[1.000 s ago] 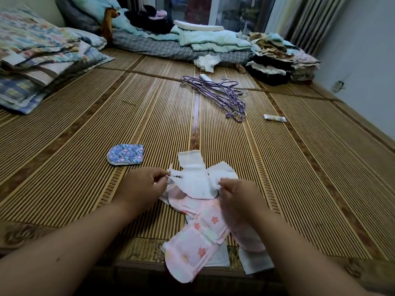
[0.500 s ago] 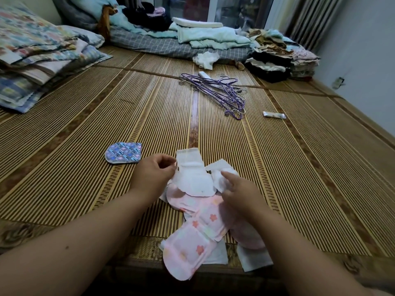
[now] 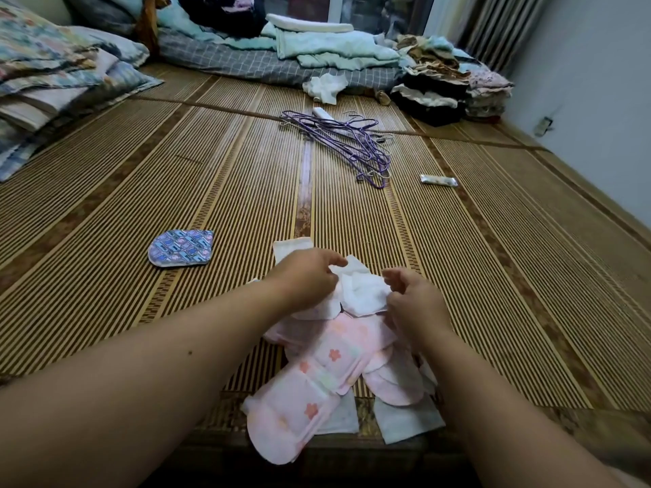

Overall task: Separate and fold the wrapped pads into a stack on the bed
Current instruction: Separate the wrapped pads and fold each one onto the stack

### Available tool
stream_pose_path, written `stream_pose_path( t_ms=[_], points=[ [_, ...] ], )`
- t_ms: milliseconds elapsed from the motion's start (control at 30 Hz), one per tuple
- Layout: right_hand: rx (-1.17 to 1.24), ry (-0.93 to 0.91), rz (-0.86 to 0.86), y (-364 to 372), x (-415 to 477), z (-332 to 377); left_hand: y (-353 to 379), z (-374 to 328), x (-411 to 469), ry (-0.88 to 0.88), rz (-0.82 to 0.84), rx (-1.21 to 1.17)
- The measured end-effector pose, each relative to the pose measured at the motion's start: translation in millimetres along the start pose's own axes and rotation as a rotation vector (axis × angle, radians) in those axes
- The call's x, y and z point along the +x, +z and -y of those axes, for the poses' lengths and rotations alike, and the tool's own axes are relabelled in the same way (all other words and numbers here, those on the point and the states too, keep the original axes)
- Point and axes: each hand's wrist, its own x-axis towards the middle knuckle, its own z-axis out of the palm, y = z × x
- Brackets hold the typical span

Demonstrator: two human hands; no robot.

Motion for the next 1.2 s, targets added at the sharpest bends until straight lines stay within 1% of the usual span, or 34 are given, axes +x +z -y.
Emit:
stream_pose_path(
  t_ms=[67,167,233,333,400,467,500,567,600,633,700,733,800,833,867,967,1033,1100,1200],
  points=[
    [0.023,0.029,0.005,-1,2,-3,-12,3,0,0.033,-0.024,-0.008],
    [0.068,0.071,0.002,-1,5,-6,-30,9,0,0.064,-0.002,0.086],
    [0.066,0.071,-0.009,-1,7,-7,-37,13,0,0.050,0.071,0.076],
    [0.025,0.063,-0.018,-2,8,-8,-41,17,-1,0.029,0.258,-0.041],
    [-0.005,0.062,-0.024,-2,9,-8,-39,18,-1,0.049,0.307,-0.056],
    [-0.049,0.071,-0.022,-3,10,-9,-35,20,-1,0.070,0.246,-0.020],
    [-0.074,0.072,-0.019,-3,12,-9,-33,23,-1,0.066,0.164,0.032],
    [-0.134,0.072,0.007,-3,15,-9,-31,32,-2,-0.021,-0.025,0.140],
    [-0.187,0.080,0.028,-3,18,-8,-31,37,-3,-0.090,-0.089,0.184],
    [-0.240,0.097,0.049,-3,20,-7,-31,43,-5,-0.156,-0.115,0.222],
    [-0.278,0.159,0.081,-3,26,-4,-29,50,-9,-0.257,-0.080,0.242],
    [-0.269,0.193,0.099,-3,30,-3,-28,52,-11,-0.295,-0.052,0.203],
    [-0.235,0.274,0.133,-2,34,-1,-23,51,-16,-0.366,-0.002,0.043],
    [-0.216,0.308,0.133,-1,34,1,-21,50,-17,-0.383,0.005,0.003],
    [-0.212,0.328,0.122,-1,35,2,-18,50,-17,-0.385,-0.002,0.014],
    [-0.290,0.355,0.088,-3,34,10,-14,47,-17,-0.400,-0.024,0.030],
    [-0.311,0.394,0.145,-4,35,17,-14,43,-16,-0.438,-0.007,0.013],
    [-0.291,0.397,0.192,-4,36,22,-15,41,-15,-0.470,0.018,0.039],
    [-0.261,0.316,0.163,-3,37,20,-15,38,-15,-0.475,0.046,0.082]
  ],
)
